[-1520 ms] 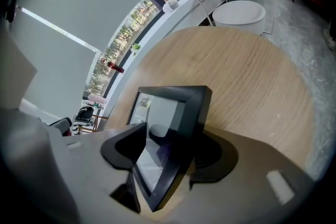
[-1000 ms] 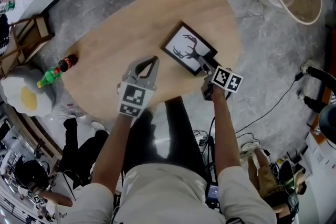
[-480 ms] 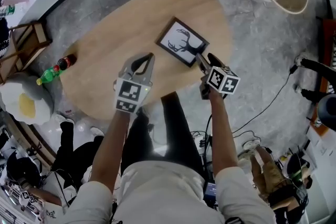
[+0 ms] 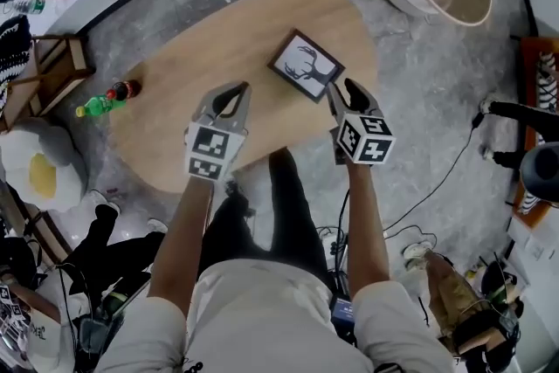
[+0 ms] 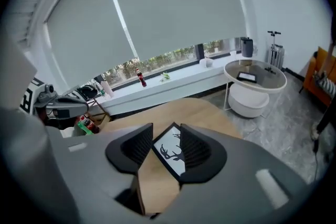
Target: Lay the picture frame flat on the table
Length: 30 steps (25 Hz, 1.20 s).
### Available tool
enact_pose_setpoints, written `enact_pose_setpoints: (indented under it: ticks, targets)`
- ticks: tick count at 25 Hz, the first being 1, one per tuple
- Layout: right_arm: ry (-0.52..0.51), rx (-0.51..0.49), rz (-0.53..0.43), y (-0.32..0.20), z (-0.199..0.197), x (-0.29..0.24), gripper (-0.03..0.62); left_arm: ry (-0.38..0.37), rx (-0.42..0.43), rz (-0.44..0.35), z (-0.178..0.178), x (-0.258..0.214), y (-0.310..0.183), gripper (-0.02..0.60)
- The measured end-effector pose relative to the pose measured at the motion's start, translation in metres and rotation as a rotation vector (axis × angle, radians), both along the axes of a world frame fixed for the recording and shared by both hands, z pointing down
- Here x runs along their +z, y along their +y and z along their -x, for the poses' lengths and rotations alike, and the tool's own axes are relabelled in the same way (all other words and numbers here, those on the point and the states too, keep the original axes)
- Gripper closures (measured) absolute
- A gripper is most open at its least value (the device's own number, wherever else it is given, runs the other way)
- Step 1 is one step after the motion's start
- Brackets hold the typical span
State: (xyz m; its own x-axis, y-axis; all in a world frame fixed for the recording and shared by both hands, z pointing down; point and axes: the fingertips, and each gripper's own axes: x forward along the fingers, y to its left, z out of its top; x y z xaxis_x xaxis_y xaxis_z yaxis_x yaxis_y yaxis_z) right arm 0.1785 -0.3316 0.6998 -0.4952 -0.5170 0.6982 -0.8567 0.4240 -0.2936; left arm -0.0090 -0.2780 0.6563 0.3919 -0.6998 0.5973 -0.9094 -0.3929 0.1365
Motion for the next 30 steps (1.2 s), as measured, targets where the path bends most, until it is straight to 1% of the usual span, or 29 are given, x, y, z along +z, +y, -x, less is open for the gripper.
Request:
enact_pose_setpoints:
  ticks: [5,6,8,13,20,25,30]
  targets:
    - [0.039,-0.025,-0.145,0.021,0.019,-0.069,0.499,0.002,-0.014,-0.066,0.022,-0.047,0.023,0.571]
    - [0.045,-0.020,-0.171,0.026,0.021,-0.083,0.521,0.003,-0.018,-0.080,0.026,-0.056,0.029,0.571]
    - [0.056,-0.001,-0.218,0.040,0.025,-0.109,0.589,0.002,-0.020,-0.106,0.032,-0.076,0.044,0.571]
    - [0.047,0.017,-0.311,0.083,0.034,-0.178,0.589,0.003,-0.015,-0.162,0.043,-0.126,0.085,0.571]
    - [0.046,0.006,-0.456,0.149,0.049,-0.272,0.591,0.005,-0.010,-0.283,0.065,-0.199,0.139,0.571]
    - [0.011,-0.013,-0.544,0.201,0.071,-0.326,0.591,-0.003,0.013,-0.369,0.076,-0.247,0.180,0.571]
    - [0.043,-0.029,-0.619,0.250,0.082,-0.374,0.591,0.009,0.020,-0.448,0.085,-0.291,0.217,0.571]
